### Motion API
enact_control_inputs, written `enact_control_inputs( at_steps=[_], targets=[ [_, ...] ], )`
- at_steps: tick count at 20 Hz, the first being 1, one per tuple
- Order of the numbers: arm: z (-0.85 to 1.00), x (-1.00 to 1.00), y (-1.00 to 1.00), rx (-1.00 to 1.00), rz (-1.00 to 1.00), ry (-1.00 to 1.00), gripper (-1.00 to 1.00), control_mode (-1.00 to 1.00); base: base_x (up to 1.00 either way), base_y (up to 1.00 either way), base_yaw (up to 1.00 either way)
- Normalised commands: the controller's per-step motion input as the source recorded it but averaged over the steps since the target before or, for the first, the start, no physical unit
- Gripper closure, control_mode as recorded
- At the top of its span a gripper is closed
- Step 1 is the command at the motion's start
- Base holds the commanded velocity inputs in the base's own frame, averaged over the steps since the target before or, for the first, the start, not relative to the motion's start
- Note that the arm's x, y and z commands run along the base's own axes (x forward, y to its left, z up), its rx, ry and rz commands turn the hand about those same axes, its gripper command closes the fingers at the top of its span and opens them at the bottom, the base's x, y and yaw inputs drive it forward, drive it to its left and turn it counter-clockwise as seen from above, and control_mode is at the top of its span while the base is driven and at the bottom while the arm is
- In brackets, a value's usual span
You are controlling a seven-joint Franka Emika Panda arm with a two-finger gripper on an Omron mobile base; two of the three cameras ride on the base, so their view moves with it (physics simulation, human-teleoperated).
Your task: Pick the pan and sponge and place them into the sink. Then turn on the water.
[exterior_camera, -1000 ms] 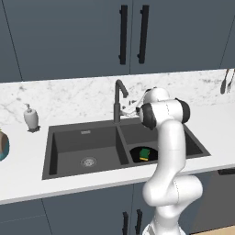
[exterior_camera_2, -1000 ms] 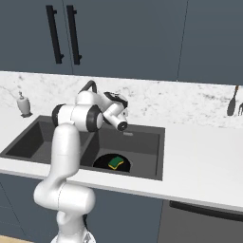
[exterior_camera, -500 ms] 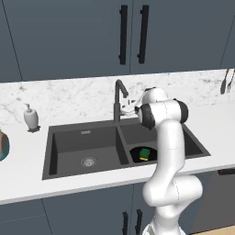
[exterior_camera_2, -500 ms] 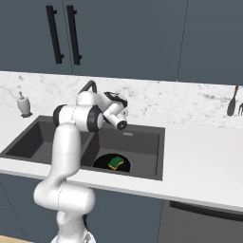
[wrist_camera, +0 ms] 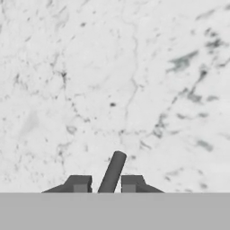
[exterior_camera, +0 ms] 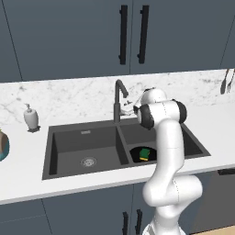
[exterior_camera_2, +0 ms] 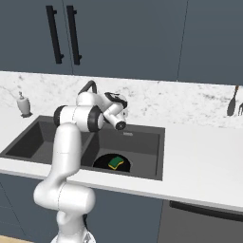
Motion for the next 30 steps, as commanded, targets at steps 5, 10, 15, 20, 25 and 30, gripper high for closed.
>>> enact_control_inputs(
  at_steps=[5,10,15,20,25,30],
  targets=[
    [-0.11,0.19,0.00,0.04,-0.03,0.00,1.00,-1.00,0.00,0.00,0.00],
    [-0.29,0.34,-0.24,0.04,0.00,0.00,1.00,-1.00,0.00,0.00,0.00],
    [-0.36,0.45,-0.64,0.09,0.00,0.00,1.00,-1.00,0.00,0.00,0.00],
    [-0.48,0.54,-0.86,0.12,0.00,0.00,1.00,-1.00,0.00,0.00,0.00],
    [-0.49,0.59,-0.98,0.16,0.00,0.00,1.00,-1.00,0.00,0.00,0.00],
    [-0.48,0.63,-1.00,0.24,-0.08,0.00,1.00,-1.00,0.00,0.00,0.00]
  ],
)
